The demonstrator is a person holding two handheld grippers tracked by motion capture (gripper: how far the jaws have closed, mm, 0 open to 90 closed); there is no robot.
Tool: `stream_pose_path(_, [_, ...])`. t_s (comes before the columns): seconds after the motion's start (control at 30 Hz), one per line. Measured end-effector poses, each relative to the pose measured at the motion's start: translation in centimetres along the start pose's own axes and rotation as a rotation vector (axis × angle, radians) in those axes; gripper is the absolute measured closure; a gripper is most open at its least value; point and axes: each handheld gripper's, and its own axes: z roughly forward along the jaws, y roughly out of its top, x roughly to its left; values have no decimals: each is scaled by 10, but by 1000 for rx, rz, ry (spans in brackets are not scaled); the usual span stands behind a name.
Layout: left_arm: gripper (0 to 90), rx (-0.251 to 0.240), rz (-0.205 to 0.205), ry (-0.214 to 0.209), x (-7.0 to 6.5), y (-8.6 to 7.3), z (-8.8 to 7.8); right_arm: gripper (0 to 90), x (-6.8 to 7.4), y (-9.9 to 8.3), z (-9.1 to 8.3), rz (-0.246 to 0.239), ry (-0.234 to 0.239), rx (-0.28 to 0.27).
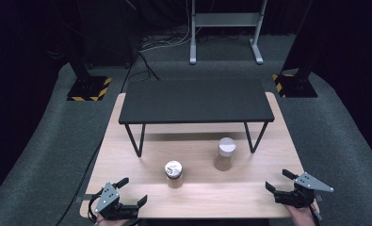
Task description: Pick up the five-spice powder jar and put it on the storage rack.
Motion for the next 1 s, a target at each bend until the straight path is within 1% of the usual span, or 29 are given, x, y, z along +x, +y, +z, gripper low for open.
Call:
stream_pose_path(0.17, [15, 8, 21, -4, -8, 7, 11, 59, 0, -1, 0, 3, -4, -1])
stream_pose_path(0.3, [15, 12, 40, -19, -12, 12, 19, 60, 0, -1, -1, 2, -3, -3])
stream_pose_path(0.4, [15, 14, 34, -32, -13, 16, 26, 60, 1, 0, -1, -1, -3, -3])
stream_pose_path(0.5, [15, 20, 43, -38, -16, 20, 34, 60, 1, 0, 0, -7, -4, -4])
stream_pose_path(0.67, [15, 14, 51, -50, -22, 26, 48, 60, 2, 0, 0, -9, -1, -4])
stream_pose_path(0.83, [16, 26, 64, -57, -27, 30, 64, 60, 2, 0, 0, -7, 1, -1])
stream_pose_path(1.0, [22, 51, 96, -58, -32, 33, 81, 60, 2, 0, 0, -8, 1, -2])
